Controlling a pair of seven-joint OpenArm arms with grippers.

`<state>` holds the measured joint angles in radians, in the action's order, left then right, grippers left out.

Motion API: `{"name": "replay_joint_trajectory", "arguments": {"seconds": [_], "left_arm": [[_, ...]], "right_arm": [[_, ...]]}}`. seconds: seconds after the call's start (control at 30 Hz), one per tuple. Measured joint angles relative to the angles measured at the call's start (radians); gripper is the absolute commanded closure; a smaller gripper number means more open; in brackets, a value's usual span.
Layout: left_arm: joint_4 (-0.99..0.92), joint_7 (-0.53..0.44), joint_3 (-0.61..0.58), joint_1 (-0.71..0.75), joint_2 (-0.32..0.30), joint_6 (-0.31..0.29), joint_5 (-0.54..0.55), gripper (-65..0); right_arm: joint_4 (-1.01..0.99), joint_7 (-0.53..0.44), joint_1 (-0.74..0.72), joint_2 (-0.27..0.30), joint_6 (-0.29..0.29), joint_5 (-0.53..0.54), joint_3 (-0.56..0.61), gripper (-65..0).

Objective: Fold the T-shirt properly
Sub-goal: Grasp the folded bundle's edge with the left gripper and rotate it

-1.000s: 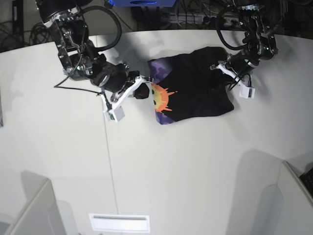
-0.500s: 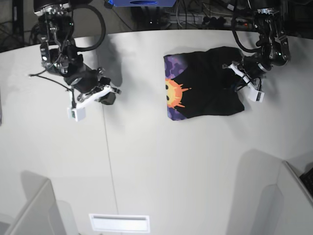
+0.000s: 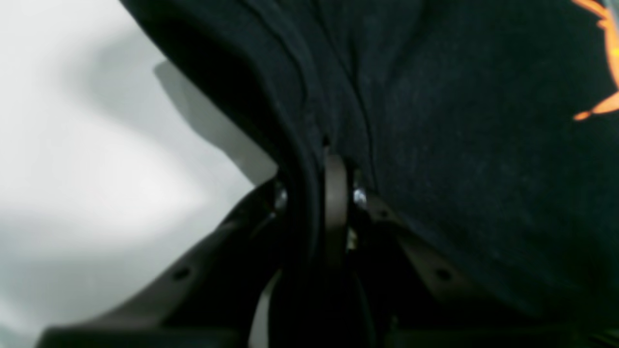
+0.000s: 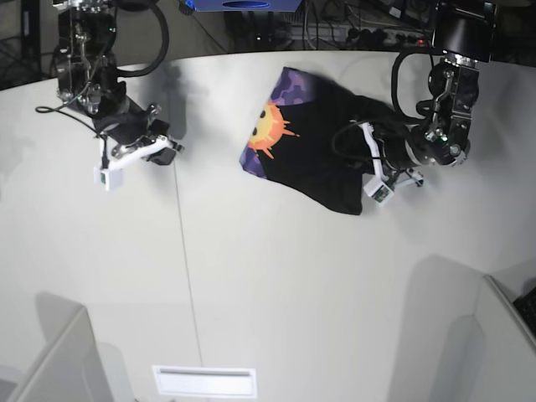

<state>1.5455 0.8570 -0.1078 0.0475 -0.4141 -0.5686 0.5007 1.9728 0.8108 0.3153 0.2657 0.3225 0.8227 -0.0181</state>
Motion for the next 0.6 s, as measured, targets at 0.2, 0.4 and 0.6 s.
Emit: {"name": "replay_joint_trajectory", "arguments": {"seconds": [0.2, 0.4, 0.6], "left_arm": [[0.003, -0.004, -0.135, -0.081, -0.002, -0.006, -0.114, 0.0], [0.002, -0.001, -0.297, -0.179, -0.003, -0.006, -0.202, 0.0], [0.0, 0.004, -0.463, -0.279, -0.002, -0.007, -0.31, 0.0]], "right_arm": [[0.0, 0.002, 0.063, -0.006, 0.0, -0.003, -0.086, 0.0], [0.0, -0.002, 0.098, -0.006, 0.0, 0.004, -0.127, 0.0], [0.0, 0.0, 0.116, -0.01, 0.0, -0.003, -0.135, 0.0]]}}
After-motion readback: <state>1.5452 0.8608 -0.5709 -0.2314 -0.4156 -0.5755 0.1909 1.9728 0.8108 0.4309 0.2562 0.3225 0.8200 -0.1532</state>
